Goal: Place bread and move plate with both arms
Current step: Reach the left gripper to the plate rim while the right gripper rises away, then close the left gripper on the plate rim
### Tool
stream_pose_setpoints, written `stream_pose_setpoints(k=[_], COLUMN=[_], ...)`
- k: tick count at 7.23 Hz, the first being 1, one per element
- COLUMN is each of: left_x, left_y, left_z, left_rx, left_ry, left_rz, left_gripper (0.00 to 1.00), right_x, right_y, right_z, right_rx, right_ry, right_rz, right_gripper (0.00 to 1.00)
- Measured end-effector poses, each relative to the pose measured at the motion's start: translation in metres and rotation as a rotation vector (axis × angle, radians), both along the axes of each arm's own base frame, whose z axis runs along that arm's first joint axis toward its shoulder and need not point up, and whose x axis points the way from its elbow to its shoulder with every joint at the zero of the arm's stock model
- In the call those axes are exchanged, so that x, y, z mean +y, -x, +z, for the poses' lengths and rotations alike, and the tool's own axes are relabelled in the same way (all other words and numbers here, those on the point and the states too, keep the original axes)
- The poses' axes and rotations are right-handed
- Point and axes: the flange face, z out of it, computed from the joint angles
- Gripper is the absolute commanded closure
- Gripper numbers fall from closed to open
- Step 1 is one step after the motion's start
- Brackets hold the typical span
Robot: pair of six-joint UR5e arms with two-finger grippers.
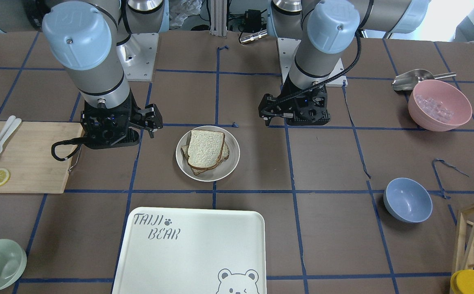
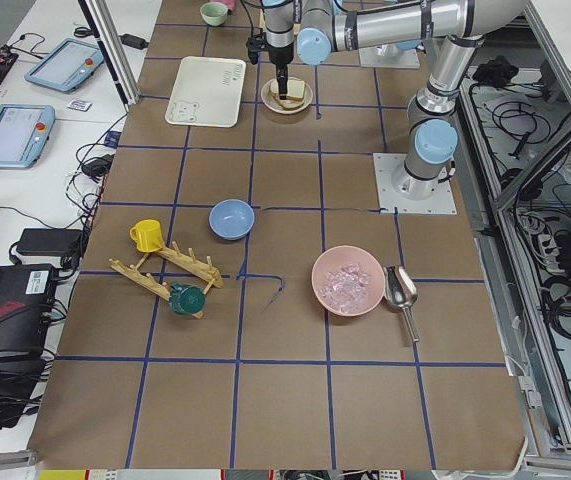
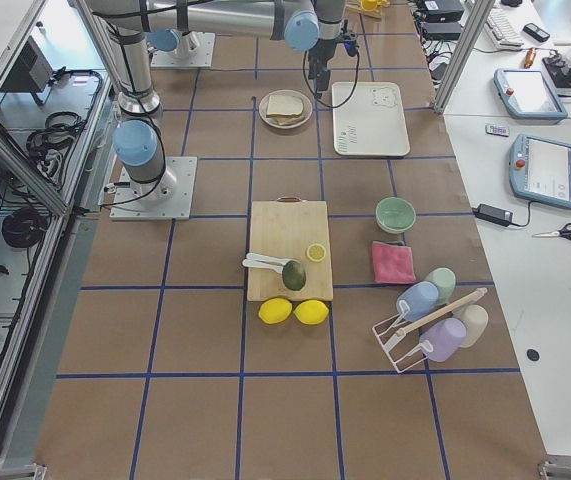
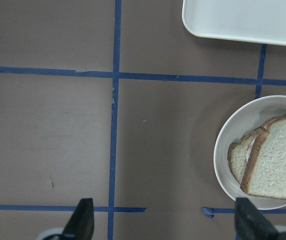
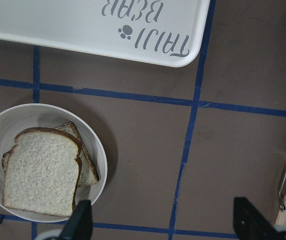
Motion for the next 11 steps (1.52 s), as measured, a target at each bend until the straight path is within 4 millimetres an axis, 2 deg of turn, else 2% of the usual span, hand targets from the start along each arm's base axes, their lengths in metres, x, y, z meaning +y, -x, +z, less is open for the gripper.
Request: stream_pose_setpoints(k=[2, 4, 6, 10, 11], left_x=[0.008, 0.009, 0.005, -0.001, -0.001], left_y=[0.020, 0.029, 0.039, 0.067, 0.071], left_z=[-0.048, -0.089, -0.118, -0.162, -0.169], left_rx=[-0.008, -0.007, -0.008, -0.005, 0.003], left_ry=[-0.028, -0.019, -0.012, 0.005, 0.002], left_rz=[-0.017, -0.026, -0.023, -0.007, -0.005], left_gripper=[0.02, 0.02, 0.04, 0.06, 0.15], right_x=[0.002, 0.017, 0.034, 0.049, 0.052], right_y=[0.025, 0.032, 0.036, 0.038, 0.038], right_z=[0.021, 0.042, 0.055, 0.077, 0.082], right_rx=[-0.008, -0.009, -0.002, -0.006, -0.011], right_ry=[0.040, 0.072, 0.067, 0.104, 0.113], right_rz=[0.008, 0.010, 0.006, -0.003, -0.004], right_gripper=[0.00, 0.00, 0.00, 0.00, 0.00])
